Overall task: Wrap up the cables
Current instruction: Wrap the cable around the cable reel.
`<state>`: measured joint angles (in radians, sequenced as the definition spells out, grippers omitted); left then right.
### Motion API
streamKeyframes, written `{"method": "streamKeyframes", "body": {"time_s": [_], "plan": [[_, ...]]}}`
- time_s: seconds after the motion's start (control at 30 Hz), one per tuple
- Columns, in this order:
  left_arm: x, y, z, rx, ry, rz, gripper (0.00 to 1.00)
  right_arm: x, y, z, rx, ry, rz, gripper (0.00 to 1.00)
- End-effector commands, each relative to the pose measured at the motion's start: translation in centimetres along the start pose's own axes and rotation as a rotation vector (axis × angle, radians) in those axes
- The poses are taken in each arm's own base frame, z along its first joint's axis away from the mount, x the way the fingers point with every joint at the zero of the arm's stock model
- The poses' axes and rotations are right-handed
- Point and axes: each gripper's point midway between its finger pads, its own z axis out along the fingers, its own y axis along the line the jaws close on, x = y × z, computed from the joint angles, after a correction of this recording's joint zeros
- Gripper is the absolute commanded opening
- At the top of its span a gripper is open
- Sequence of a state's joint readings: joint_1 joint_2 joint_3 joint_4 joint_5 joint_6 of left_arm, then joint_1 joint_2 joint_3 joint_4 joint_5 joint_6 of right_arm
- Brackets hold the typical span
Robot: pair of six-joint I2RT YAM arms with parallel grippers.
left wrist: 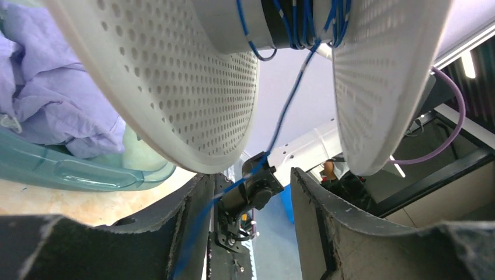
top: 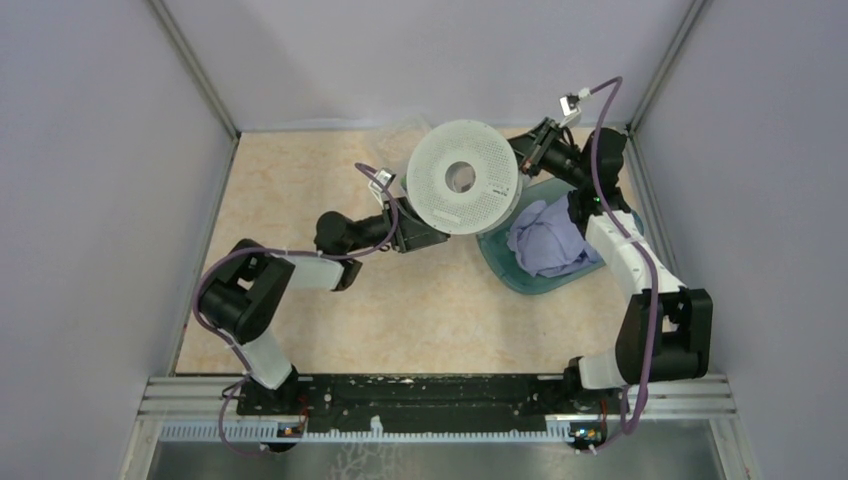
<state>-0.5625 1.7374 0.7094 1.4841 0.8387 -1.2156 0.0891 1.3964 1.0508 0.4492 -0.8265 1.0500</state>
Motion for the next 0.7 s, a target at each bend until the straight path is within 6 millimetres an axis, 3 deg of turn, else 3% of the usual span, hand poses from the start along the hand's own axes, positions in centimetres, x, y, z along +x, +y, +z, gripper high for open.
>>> {"method": "streamKeyframes", "body": {"time_s": [0.0,0.4,0.67], "plan": [[0.0,0.0,-0.8,-0.012,0.010,0.078,0.57,-1.8,4.2,0.2,-0.091,-0.009,-0.060,0.00],[1.2,0.6,-2.3,-0.037,0.108,0.237,0.64,-1.8,3.0,0.5,-0.062,-0.006,-0.061,0.00],[0.8,1.6,-6.5,-0.107,0.269,0.492,0.68,-1.4,-0.3,1.2,-0.007,-0.017,-0.033,0.00]]}}
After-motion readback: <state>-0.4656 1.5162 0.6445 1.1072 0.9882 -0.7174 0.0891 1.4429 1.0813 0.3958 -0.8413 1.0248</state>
